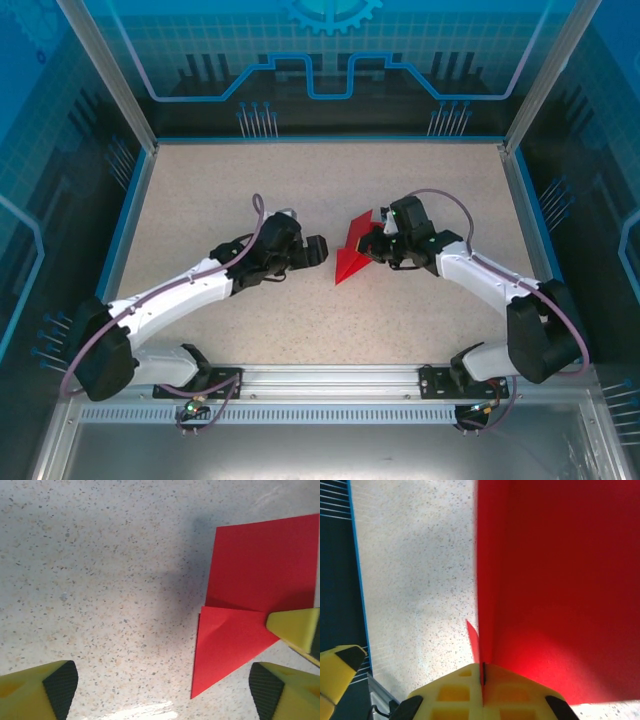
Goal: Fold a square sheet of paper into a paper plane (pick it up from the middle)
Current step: Fourth fold the wing at the center of the table.
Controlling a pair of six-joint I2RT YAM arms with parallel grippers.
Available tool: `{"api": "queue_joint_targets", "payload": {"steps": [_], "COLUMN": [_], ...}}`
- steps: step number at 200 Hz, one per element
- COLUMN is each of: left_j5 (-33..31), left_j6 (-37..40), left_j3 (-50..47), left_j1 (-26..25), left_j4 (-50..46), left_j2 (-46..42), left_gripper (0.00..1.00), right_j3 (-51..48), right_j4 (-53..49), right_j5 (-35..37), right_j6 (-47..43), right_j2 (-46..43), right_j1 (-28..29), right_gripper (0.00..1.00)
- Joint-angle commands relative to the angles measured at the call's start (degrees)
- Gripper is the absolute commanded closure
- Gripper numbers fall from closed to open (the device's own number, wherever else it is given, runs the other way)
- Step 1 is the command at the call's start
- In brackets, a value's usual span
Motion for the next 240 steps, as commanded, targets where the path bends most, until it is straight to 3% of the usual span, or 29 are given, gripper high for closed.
{"api": "queue_joint_targets", "payload": {"steps": [1,43,88,123,154,194,240], "left_j5": [3.3,7.9,6.6,7.0,8.4,9.9,4.9], "left_j6": [8.5,17.1,26.9,32.8,35.3,38.5,41.6], "left_j3": [-3.2,-9.2,-10.1,-13.9,-14.1,-16.1,-14.3], "left_j1": [0.2,-2.9,-8.4,-10.7,-10.9,-12.2,-13.8], "left_j4": [6.3,20.1,29.5,41.9,44.8,51.1,51.2], "left_j2": [-1.2,1.5,9.6,13.4,17.2,20.2,23.8], "left_gripper": [0.01,0.01,0.08,0.15,0.26,0.29,0.40], "right_j3": [2.7,0.1,-0.6,-1.7,-2.1,-2.3,-2.5], "right_j4": [-6.1,-4.3,-7.8,-8.6,-8.7,-8.2,-7.5], "right_j5": [3.4,2.7,2.8,1.5,0.0,-2.2,-3.8], "right_j6": [4.8,11.2,13.5,15.2,16.6,18.3,19.4], "right_j2": [1.8,4.7,6.3,6.5,6.4,6.7,7.0], "right_j1": [1.7,1.7,0.6,-0.2,-0.9,-1.5,-2.1], "right_gripper": [0.99,0.99,0.99,0.99,0.99,0.99,0.99]}}
